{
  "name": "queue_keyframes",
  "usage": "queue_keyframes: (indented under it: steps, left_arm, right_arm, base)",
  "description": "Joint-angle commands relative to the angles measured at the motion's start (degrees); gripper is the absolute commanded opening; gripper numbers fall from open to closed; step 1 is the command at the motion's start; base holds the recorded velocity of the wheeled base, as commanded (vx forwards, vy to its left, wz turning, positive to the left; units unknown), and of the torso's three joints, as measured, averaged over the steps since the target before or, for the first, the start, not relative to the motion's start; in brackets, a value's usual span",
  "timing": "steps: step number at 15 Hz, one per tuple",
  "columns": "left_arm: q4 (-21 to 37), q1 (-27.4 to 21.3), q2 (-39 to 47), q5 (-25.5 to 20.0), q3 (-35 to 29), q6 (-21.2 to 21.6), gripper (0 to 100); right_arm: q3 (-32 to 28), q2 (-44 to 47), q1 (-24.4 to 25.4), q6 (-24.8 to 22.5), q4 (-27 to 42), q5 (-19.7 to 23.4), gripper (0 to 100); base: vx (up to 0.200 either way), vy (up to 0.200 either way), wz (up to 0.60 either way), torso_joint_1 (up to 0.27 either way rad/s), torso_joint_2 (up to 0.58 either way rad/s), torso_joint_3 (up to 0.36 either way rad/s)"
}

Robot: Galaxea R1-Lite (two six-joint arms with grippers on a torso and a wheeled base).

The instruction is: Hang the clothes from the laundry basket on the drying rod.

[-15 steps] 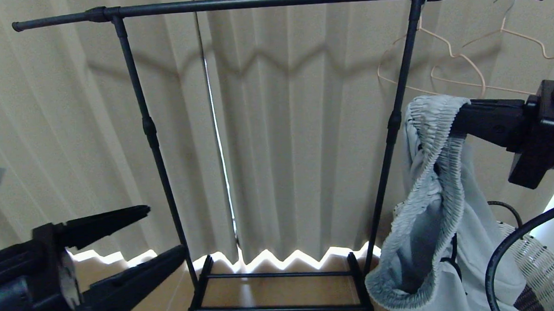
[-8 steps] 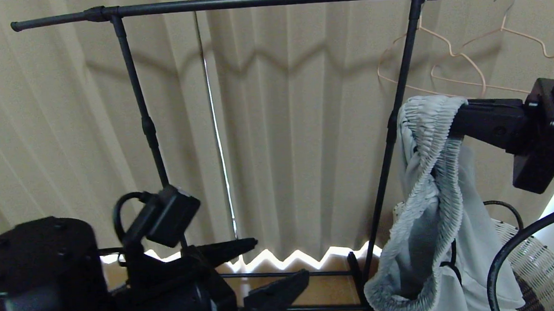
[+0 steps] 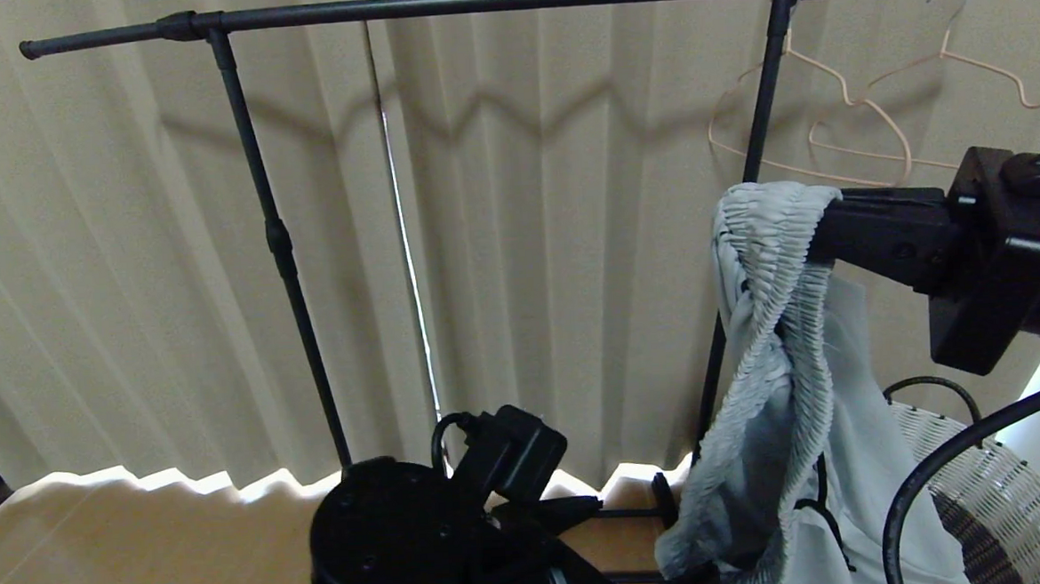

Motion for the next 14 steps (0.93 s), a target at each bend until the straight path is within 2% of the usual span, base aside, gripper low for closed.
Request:
queue_keyframes:
  steps: [1, 4, 8, 9, 12, 14]
  left_arm:
    - [-0.4, 0.1, 5.2, 0.0, -2.3, -0.1, 100]
    - [-0.5, 1.5, 8.0, 1.9, -4.4, -1.2, 100]
    - [-0.7, 2.0, 8.5, 2.5, -3.9, -1.6, 100]
    - [-0.7, 2.0, 8.5, 3.5, -3.8, -1.6, 0]
    - [-0.8, 2.0, 8.1, 4.5, -3.1, -1.5, 0]
    - [-2.9, 2.4, 4.9, 5.6, -0.7, -1.1, 0]
  right_arm:
    - [0.2, -0.1, 0.8, 0.0, -0.3, 0.0, 0]
    - [0.5, -1.3, 0.8, 0.0, -0.3, 0.2, 0]
    - [0.7, -1.9, 0.8, 0.0, -0.3, 0.5, 0]
    - [0.7, -1.9, 0.8, 0.0, -0.3, 0.5, 0]
    - [0.7, -1.7, 0.8, 0.0, -0.3, 0.5, 0]
    - [0.7, -1.4, 0.5, -0.1, -0.2, 0.3, 0]
  base:
    - [0.0, 0.0, 0.0, 0.0, 0.0, 0.0]
    - [0.0, 0.0, 0.0, 0.0, 0.0, 0.0]
    - [0.0, 0.0, 0.0, 0.0, 0.0, 0.0]
    - [0.0, 0.0, 0.0, 0.0, 0.0, 0.0]
    - [0.0, 0.0, 0.0, 0.0, 0.0, 0.0]
    - [0.0, 0.0, 0.0, 0.0, 0.0, 0.0]
